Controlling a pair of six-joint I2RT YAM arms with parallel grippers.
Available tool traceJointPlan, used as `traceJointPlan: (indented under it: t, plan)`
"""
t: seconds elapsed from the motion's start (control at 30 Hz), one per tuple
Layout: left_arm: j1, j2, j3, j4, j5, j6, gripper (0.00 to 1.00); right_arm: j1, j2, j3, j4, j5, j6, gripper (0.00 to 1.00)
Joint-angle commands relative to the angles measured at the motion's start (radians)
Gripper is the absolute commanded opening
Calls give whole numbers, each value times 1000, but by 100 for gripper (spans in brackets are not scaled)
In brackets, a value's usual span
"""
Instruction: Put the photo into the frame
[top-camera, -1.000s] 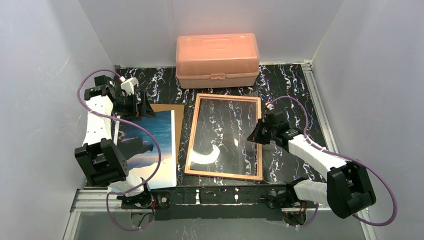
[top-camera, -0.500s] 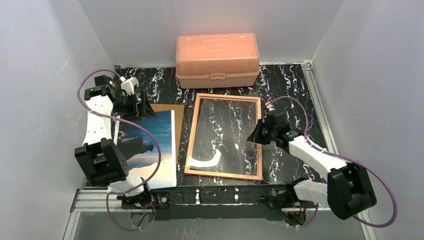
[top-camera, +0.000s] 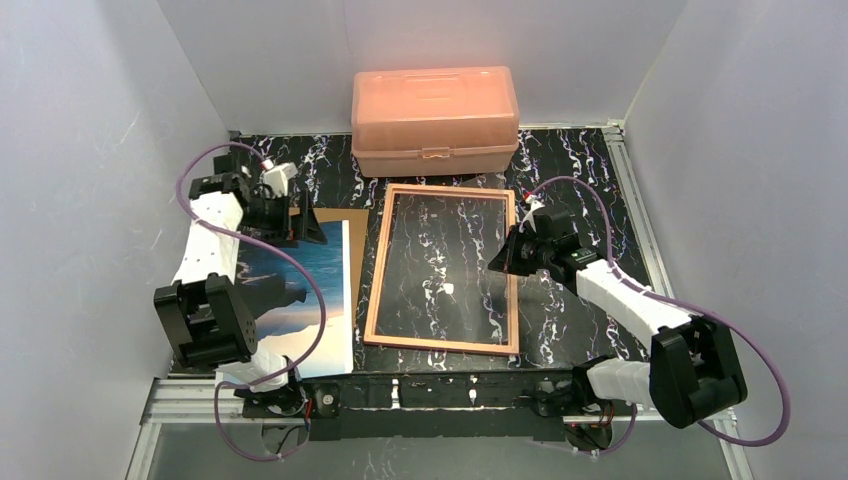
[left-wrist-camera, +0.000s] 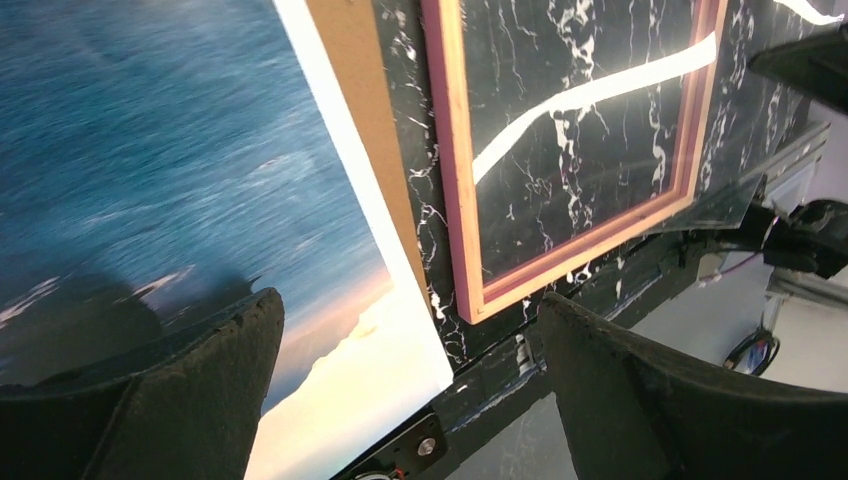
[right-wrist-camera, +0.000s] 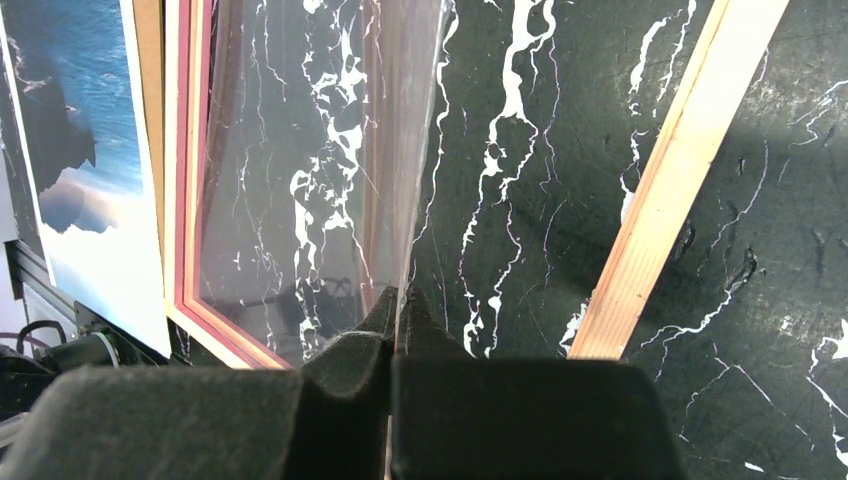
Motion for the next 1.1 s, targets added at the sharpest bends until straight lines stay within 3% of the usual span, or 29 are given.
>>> traceJointPlan:
  t: [0.0,0.17,0.33,0.63,1.07]
  plan:
    - [-105,35,-32,22,-34,3,96,-10,30,55,25,-38,-48,1]
    - [-215,119,-26,66,-49,-27,92,-13,32,54,29,-48,-42,1]
    - [-302,230,-1,113,-25,-57,75,-18,12,31,61,-72,-28,1]
    - [-360,379,9,237,-2,-150,54,-37,-29,12,112,-139,23,1]
    - [-423,496,41,266,26,-164,22,-39,-42,24,230,-293,56,1]
